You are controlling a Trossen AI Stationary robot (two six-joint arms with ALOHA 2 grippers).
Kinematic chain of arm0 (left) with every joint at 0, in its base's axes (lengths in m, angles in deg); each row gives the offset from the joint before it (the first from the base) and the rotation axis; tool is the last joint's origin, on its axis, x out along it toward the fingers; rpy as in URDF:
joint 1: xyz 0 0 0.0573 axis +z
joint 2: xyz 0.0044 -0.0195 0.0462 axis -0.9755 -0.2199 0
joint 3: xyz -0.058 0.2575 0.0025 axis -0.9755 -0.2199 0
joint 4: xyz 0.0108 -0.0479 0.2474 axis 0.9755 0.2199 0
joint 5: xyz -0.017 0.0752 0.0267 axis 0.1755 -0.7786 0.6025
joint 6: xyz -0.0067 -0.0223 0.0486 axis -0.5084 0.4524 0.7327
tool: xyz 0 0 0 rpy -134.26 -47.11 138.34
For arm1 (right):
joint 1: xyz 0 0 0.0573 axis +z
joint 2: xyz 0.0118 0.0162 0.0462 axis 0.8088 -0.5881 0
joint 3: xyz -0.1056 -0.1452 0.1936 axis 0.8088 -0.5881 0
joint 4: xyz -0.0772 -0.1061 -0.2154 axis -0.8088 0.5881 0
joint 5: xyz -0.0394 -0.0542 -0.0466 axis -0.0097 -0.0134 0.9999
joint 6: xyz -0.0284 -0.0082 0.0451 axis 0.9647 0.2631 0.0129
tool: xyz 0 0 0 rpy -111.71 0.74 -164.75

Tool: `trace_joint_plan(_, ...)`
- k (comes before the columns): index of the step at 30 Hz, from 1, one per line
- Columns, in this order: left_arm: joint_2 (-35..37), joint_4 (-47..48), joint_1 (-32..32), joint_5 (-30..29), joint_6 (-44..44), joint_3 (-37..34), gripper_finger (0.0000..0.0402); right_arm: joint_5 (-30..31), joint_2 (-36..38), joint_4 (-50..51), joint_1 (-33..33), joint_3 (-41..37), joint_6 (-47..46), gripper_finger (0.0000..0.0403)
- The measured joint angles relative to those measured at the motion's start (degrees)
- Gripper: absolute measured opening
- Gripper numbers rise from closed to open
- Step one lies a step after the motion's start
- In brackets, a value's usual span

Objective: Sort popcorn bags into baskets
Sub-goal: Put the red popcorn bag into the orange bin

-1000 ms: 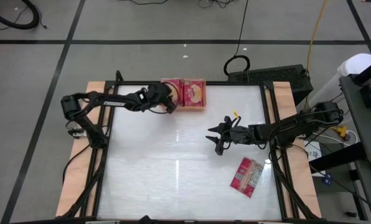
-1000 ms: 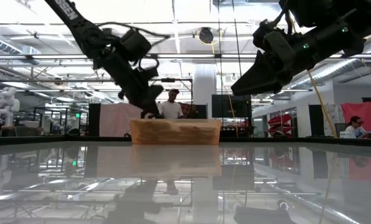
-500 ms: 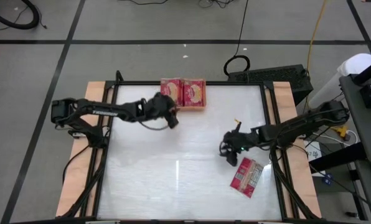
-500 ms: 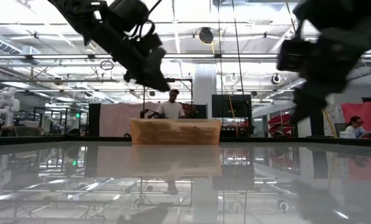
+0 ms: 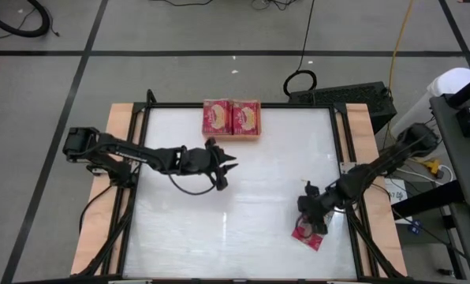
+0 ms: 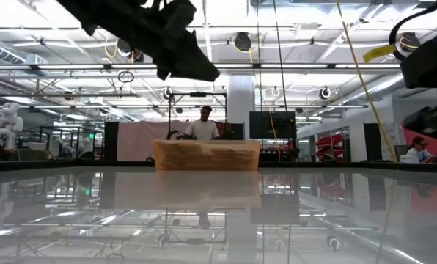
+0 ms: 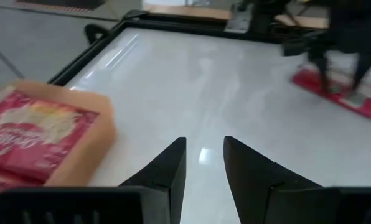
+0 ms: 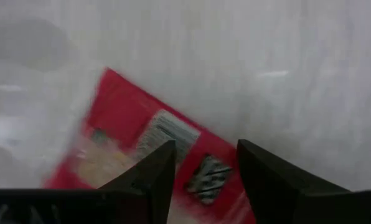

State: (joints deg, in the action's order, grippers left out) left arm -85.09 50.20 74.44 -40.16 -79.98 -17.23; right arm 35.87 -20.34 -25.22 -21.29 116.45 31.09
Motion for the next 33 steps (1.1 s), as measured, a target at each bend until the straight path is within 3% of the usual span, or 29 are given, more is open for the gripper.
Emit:
trace_joint_plan(6, 0.0, -0.5, -2.9, 0.0, 0.2, 0.0, 0.0111, 13.3, -3.4, -0.5, 0.4, 0.1, 11.7, 0.0165)
trace_joint_plan(10, 0.0, -0.4, -3.3, -0.3, 0.2, 0.0, 0.0111, 24.5, -4.1, -1.8, -2.6, 0.1, 18.9, 0.0165)
trace_joint_plan(12, 0.0, -0.5, -3.3, -0.3, 0.1, 0.0, 0.0111, 26.4, -4.0, -3.8, -4.9, -0.1, 21.8, 0.0165)
trace_joint_plan(16, 0.0, -0.1, -3.3, -0.3, -0.3, 0.0, 0.0111, 22.1, -2.5, -7.9, -9.4, 1.4, 23.1, 0.0165)
trace_joint_plan(21, -0.6, -1.3, -3.3, -0.4, -1.6, -0.1, 0.0111, 15.7, -2.1, -8.2, -15.2, 4.4, 16.8, 0.0171)
trace_joint_plan(30, -4.0, -6.0, -3.3, -0.4, -3.1, -0.1, 0.0111, 9.6, -10.2, -14.3, -18.0, 5.0, 17.7, 0.0252)
trace_joint_plan(33, -4.6, -4.5, -3.4, -0.1, -3.2, -0.4, 0.0111, 6.9, -13.7, -15.8, -18.1, 5.0, 18.0, 0.0263)
